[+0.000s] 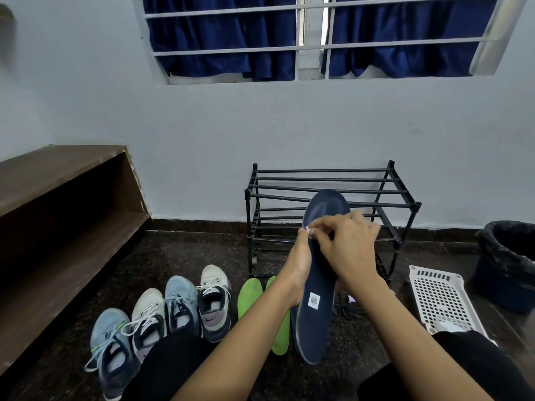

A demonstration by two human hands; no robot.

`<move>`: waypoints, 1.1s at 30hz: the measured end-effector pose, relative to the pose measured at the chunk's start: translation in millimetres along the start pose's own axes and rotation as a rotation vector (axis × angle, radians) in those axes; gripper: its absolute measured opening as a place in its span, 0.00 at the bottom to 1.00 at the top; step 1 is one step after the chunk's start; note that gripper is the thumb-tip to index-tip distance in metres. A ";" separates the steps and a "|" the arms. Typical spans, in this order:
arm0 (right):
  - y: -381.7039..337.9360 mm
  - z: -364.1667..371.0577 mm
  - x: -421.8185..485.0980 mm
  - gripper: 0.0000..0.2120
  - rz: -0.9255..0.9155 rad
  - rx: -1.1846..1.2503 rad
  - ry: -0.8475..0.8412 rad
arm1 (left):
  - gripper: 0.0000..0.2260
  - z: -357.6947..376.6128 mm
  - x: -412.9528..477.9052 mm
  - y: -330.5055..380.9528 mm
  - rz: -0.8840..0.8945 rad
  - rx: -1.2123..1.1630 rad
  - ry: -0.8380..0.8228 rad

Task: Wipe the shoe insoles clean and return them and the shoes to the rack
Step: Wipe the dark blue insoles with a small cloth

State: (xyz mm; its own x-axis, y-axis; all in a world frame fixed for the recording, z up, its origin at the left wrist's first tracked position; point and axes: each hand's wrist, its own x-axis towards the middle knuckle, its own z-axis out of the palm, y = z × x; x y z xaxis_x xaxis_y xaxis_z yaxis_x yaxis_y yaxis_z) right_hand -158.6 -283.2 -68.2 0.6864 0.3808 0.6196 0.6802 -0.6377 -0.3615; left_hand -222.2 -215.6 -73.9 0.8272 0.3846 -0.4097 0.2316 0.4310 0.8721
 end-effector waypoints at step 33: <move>8.2 -2.1 17.4 0.04 0.050 0.039 0.068 | 0.28 11.5 -15.2 1.6 -0.007 0.031 -0.108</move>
State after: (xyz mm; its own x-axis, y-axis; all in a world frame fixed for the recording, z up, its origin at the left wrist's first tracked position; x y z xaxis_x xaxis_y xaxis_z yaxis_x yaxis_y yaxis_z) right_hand -141.6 -283.2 -59.0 0.7019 0.3021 0.6450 0.6558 -0.6276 -0.4197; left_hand -228.5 -230.1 -63.2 0.8756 0.2904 -0.3860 0.2519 0.4074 0.8778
